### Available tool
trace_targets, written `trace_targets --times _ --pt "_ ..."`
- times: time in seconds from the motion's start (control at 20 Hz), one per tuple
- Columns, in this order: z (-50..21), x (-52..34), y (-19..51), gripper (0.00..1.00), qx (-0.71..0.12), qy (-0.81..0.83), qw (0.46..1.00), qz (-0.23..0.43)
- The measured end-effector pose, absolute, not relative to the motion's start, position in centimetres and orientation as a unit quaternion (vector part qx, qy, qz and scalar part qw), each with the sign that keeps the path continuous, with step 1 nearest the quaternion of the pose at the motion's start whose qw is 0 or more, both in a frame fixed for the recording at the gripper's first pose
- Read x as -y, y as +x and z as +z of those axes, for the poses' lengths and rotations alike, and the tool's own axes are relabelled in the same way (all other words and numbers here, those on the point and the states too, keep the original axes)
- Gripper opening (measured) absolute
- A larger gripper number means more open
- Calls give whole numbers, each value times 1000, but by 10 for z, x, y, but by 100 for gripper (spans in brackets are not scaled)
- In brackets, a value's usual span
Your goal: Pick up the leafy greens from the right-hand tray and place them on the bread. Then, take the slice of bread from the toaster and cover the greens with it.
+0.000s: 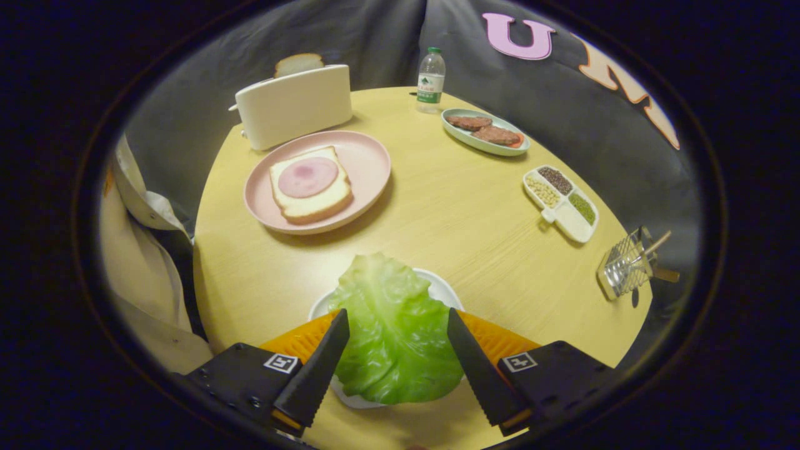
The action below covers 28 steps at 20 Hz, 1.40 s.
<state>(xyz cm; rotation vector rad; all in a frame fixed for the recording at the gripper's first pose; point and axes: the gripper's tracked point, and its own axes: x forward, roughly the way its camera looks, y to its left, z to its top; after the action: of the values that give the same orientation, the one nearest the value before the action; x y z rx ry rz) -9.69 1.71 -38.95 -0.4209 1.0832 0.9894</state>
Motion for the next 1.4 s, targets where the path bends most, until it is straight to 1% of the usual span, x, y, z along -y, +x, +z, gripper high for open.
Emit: trace_targets --times 0.35,0.85,0.9,1.0,1.1,1.25,1.4 --pt "-403 -18 -106 99 -526 -166 713 434" --pt "-399 -30 -114 24 -517 -171 717 435" --pt "-400 -30 -118 24 -519 -169 714 439" --pt "-397 -34 -123 9 -518 -169 709 448" --pt "-392 -38 -118 8 -502 -172 718 451" --pt "-382 -36 -111 4 -502 -164 728 436" --pt "-368 -36 -102 4 -494 -168 739 427"
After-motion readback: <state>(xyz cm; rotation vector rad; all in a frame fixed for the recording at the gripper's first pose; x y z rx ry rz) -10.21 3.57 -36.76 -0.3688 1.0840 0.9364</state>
